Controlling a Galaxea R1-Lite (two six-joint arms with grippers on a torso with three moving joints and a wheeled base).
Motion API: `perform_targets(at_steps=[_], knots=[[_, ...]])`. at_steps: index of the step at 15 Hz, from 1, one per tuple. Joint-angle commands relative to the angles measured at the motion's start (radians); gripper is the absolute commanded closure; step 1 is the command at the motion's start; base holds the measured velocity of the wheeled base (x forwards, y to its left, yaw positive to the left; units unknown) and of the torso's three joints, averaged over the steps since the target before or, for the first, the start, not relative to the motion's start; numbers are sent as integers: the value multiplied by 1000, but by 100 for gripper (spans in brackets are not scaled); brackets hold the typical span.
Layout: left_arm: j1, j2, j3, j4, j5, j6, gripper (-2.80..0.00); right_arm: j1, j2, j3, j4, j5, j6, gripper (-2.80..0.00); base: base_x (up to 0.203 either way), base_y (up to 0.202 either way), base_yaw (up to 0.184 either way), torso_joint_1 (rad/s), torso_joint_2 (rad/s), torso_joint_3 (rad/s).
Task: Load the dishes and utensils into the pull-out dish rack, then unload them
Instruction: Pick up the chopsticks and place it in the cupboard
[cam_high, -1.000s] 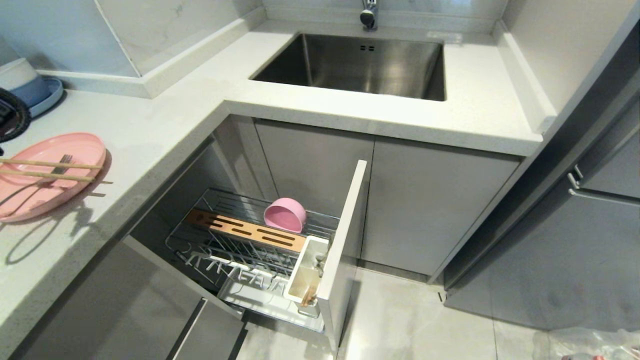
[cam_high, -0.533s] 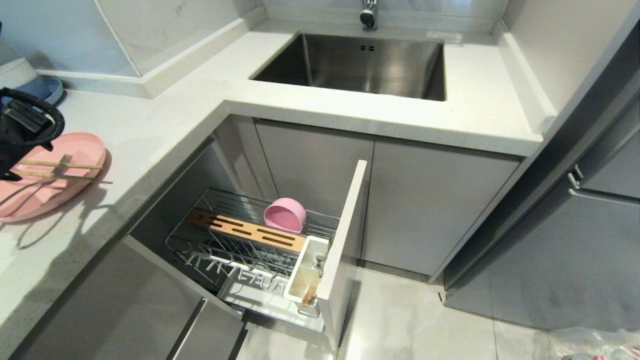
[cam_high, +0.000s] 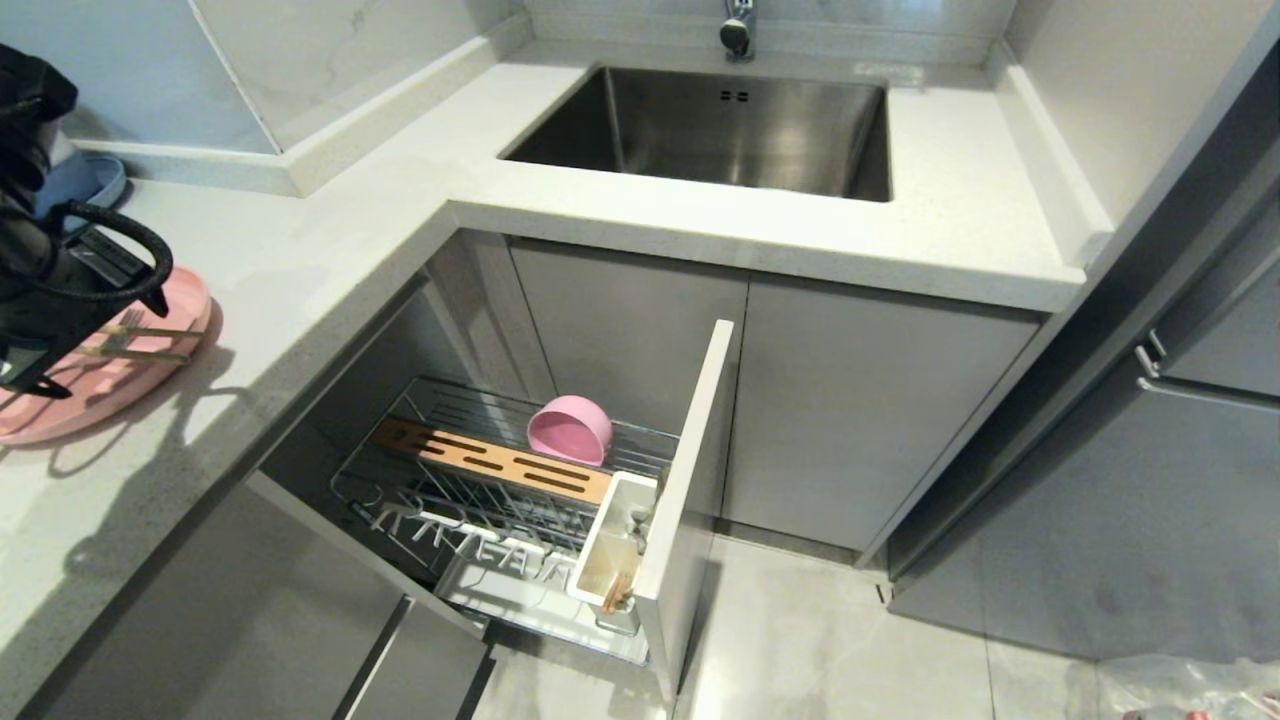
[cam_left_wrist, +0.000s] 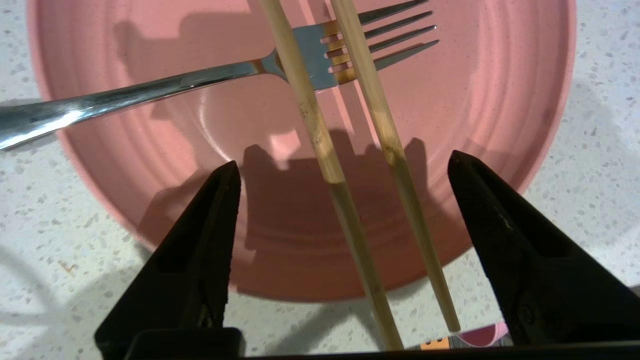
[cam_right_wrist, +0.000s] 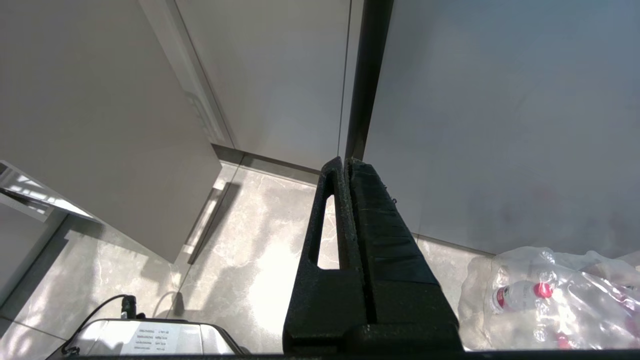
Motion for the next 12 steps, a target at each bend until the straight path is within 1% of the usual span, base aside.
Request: perform_targets(at_steps=[1,12], knots=[[1,21,-9,4,3,-6,-280,0,0,0,0,1,-1,0,0,0,0,0,0,0],[6,58,-27,1,3,-6,-280,0,0,0,0,1,-1,0,0,0,0,0,0,0]])
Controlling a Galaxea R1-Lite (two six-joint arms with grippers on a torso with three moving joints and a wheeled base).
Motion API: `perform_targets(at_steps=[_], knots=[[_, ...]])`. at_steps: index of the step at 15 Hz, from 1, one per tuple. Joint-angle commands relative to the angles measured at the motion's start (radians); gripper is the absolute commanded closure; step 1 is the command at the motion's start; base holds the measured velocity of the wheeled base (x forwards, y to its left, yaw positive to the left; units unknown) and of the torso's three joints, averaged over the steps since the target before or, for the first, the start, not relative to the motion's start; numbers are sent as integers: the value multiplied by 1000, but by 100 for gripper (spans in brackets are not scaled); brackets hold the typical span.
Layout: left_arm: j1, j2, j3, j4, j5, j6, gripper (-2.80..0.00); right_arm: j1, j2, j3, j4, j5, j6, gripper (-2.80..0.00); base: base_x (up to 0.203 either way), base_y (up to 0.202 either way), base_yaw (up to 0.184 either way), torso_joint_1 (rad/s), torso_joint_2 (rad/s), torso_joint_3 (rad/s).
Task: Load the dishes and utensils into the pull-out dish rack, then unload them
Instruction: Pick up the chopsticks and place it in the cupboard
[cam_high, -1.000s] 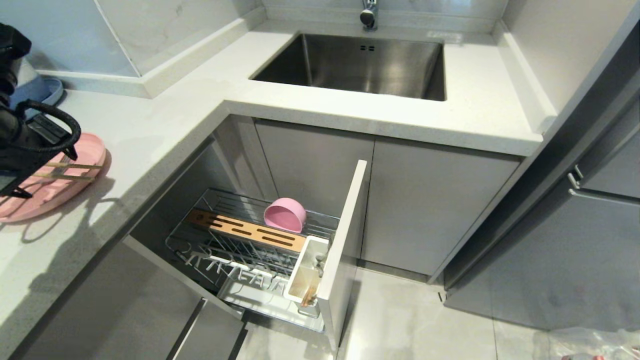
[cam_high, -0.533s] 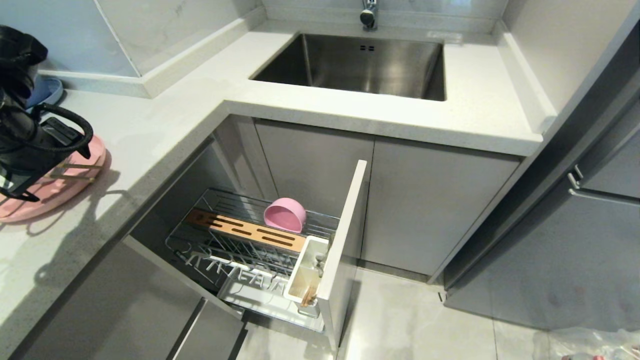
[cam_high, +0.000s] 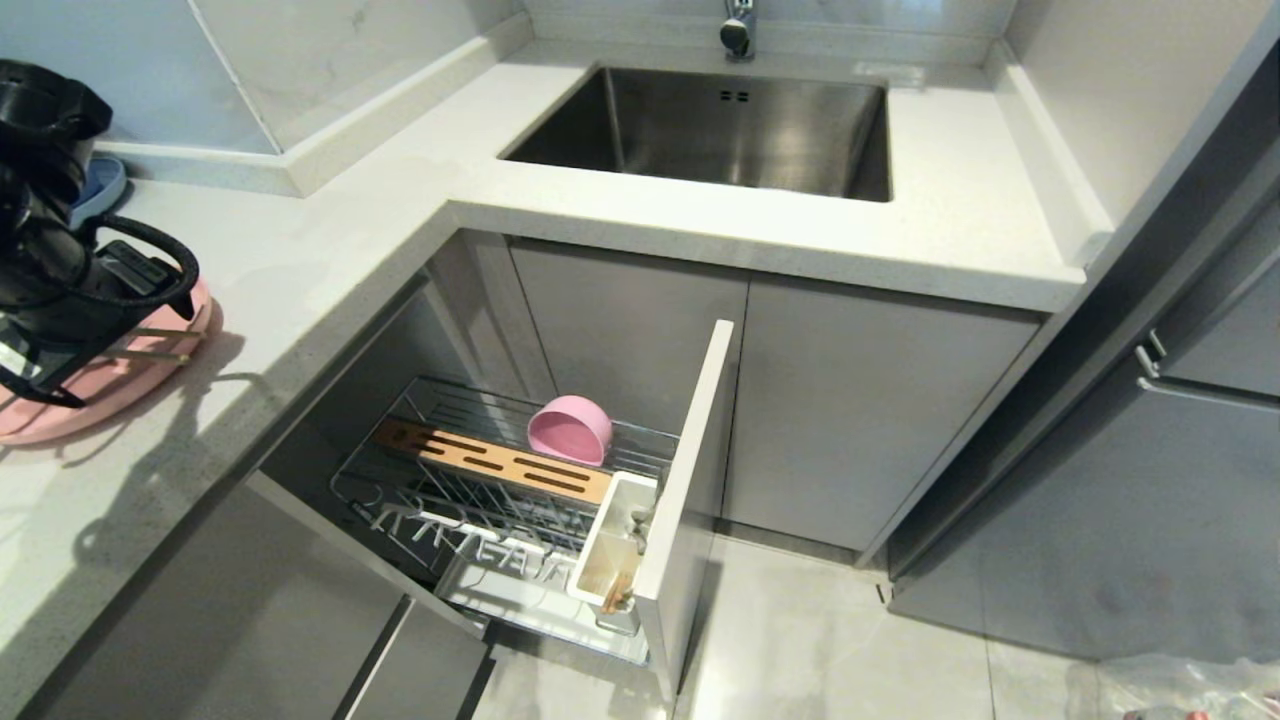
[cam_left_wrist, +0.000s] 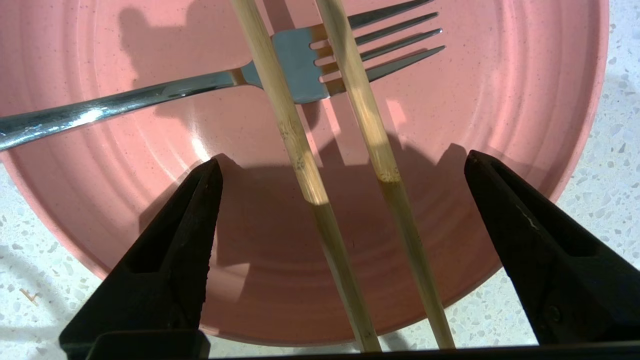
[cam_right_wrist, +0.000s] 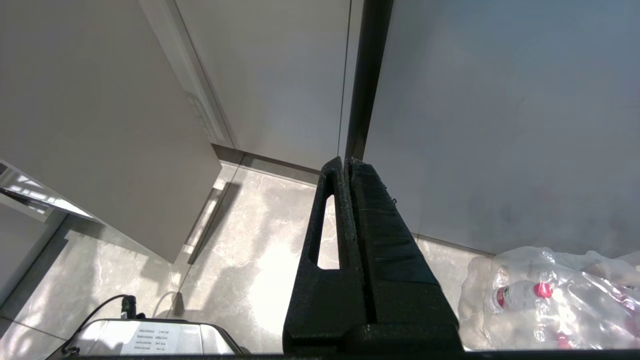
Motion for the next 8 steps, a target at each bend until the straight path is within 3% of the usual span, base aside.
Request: perform_targets(at_steps=[1,2,8], knots=[[1,3,-1,5,2,-5,-280,0,0,0,0,0,-1,0,0,0,0,0,0,0],[1,3,2,6,2,-5,0,0,0,0,0,0,-1,0,0,0,0,0,0,0],[7,-5,0,3,2,-7,0,0,0,0,0,1,-1,0,0,0,0,0,0,0]])
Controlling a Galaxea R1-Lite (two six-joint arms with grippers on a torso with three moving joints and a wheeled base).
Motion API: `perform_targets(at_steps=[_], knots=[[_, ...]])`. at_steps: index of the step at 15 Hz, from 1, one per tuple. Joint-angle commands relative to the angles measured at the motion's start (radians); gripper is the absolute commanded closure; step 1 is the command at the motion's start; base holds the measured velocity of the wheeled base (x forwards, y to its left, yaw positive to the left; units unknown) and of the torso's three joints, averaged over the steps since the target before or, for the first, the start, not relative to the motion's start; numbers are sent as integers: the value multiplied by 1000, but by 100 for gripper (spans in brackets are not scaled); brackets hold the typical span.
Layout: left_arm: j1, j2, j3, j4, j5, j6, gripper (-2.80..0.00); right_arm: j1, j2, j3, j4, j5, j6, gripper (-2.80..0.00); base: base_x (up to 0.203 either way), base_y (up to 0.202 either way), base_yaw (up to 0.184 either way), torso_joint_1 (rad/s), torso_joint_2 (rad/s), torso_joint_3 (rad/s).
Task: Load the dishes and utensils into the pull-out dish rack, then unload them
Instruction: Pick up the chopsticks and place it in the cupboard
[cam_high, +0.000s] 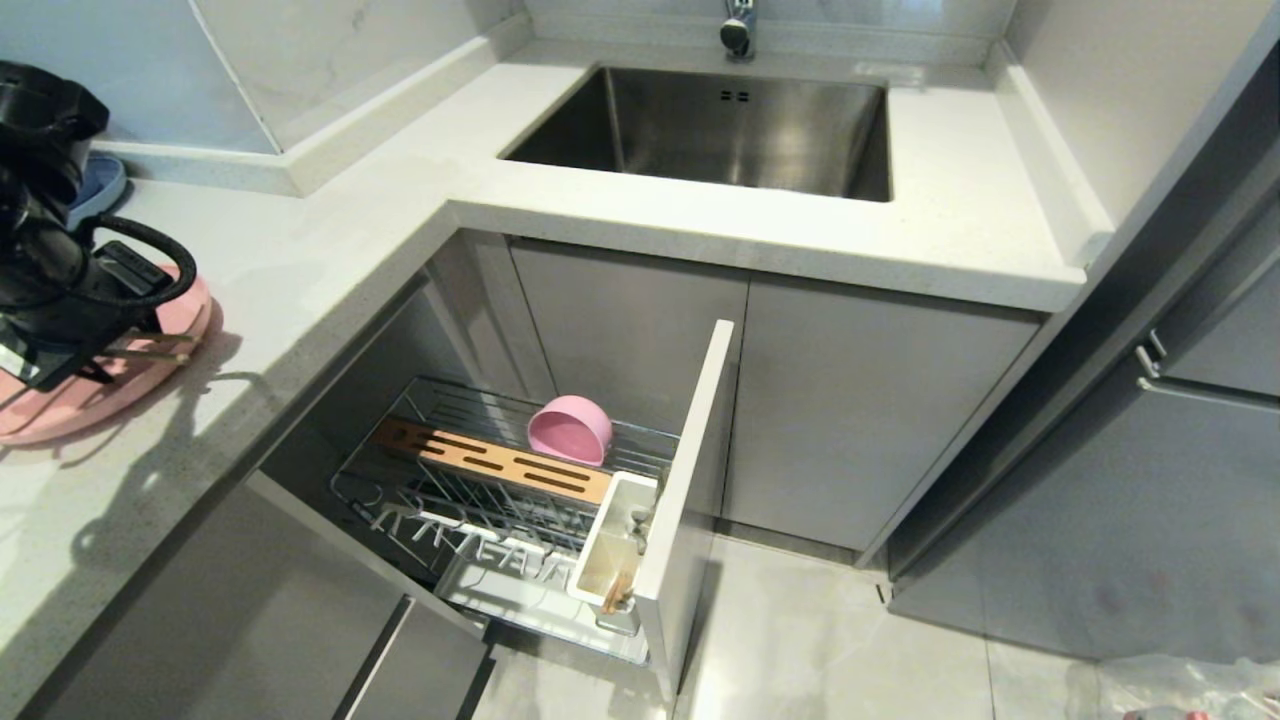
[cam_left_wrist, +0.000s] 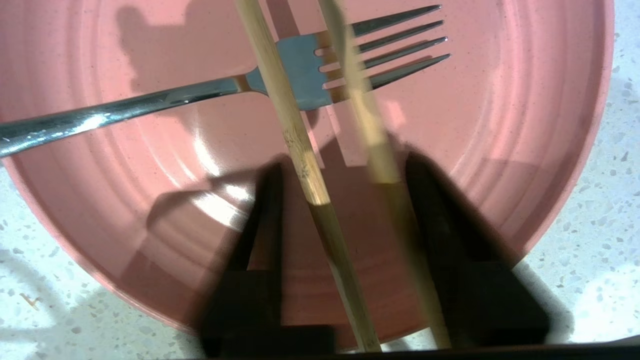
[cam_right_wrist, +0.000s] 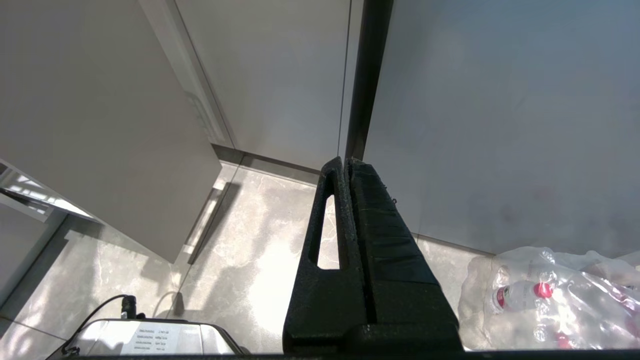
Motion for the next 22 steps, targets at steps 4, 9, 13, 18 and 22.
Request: perform_targets(at_steps=[4,9,13,18,22], knots=[[8,-11,2,-7,3,-5,0,0,0,0,0,1,1,0,0,0,0,0,0,0],[19,-83,5,-6,4,-4,0,0,0,0,0,1,-1,0,0,0,0,0,0,0],[15,-194,-1,-9,3,0,0,0,0,0,0,1,-1,0,0,0,0,0,0,0],[-110,-404,2,-22,-189,-1,0,0,0,0,0,1,-1,0,0,0,0,0,0,0],[-308,-511,74,-19,-433,-2,0,0,0,0,0,1,-1,0,0,0,0,0,0,0]])
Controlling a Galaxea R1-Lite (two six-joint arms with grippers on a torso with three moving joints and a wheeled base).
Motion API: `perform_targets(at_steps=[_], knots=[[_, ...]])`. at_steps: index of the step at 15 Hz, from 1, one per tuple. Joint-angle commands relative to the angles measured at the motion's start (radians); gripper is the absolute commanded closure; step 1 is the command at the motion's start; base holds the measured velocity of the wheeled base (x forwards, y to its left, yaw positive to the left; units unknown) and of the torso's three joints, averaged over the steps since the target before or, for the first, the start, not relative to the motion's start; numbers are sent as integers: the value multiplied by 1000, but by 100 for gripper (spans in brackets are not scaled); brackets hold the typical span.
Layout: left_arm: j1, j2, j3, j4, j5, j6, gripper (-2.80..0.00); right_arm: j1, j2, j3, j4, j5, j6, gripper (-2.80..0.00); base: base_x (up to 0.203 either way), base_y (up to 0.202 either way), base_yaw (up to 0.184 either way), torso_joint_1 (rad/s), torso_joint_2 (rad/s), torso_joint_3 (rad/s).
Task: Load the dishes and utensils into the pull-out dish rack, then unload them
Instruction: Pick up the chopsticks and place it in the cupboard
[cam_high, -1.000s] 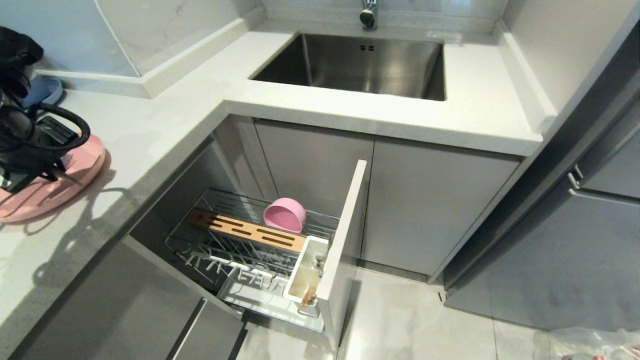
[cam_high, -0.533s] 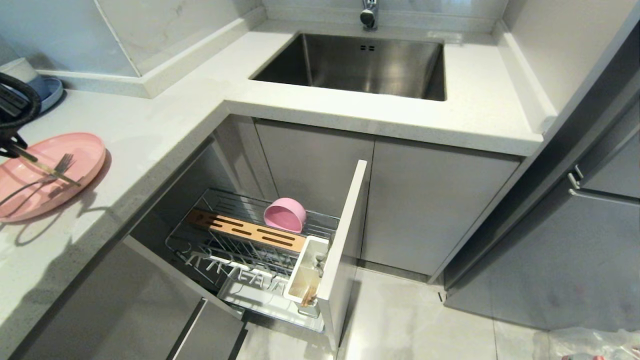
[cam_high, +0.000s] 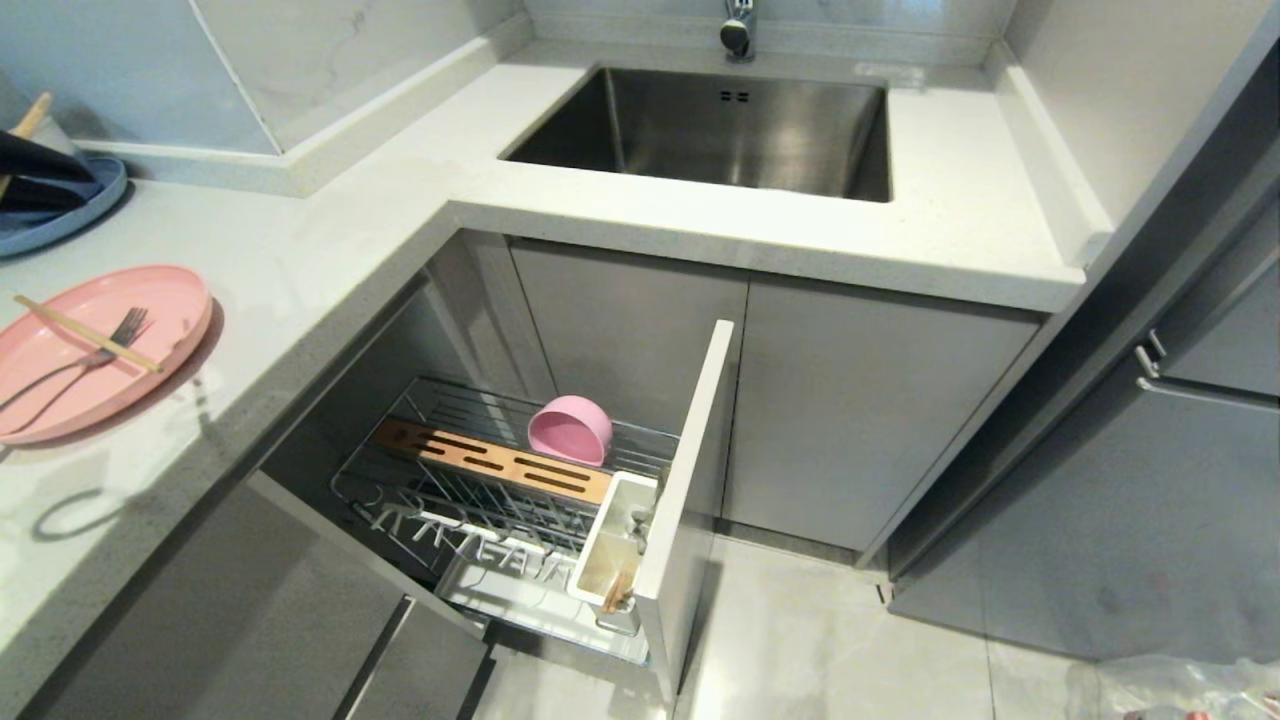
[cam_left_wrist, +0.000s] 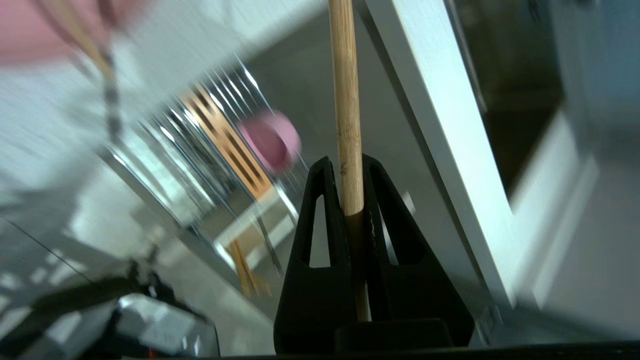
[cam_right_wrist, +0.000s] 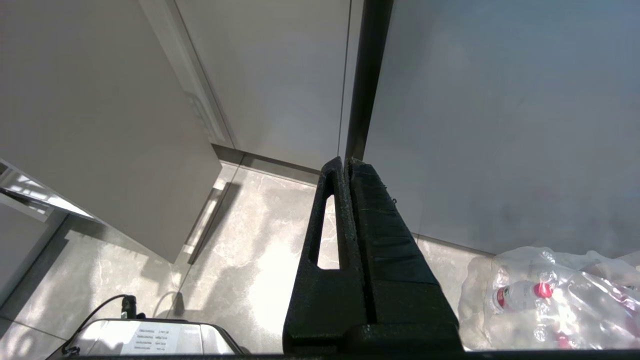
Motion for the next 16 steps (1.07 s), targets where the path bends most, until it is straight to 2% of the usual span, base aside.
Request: perform_targets(at_steps=[1,3,5,8,10,13,16], knots=[[-77,-56,50,5,-92,-5,0,0,0,0,0,-1,-1,0,0,0,0,0,0,0],[-154,-51,101,32,-183,-7,0,0,0,0,0,1,-1,0,0,0,0,0,0,0],[-230,-5,155,119,-259,-8,0,0,0,0,0,-1,-1,0,0,0,0,0,0,0],[-265,82,234,255,-361,-21,0,0,0,0,0,1,0,0,0,0,0,0,0,0],[-267,133,290,278,-418,-15,0,0,0,0,0,0,0,0,0,0,0,0,0,0],[-269,216,331,310,-460,31,0,0,0,0,0,1,-1,0,0,0,0,0,0,0],[-298,314,337,306,-474,35,0,0,0,0,0,1,0,0,0,0,0,0,0,0]])
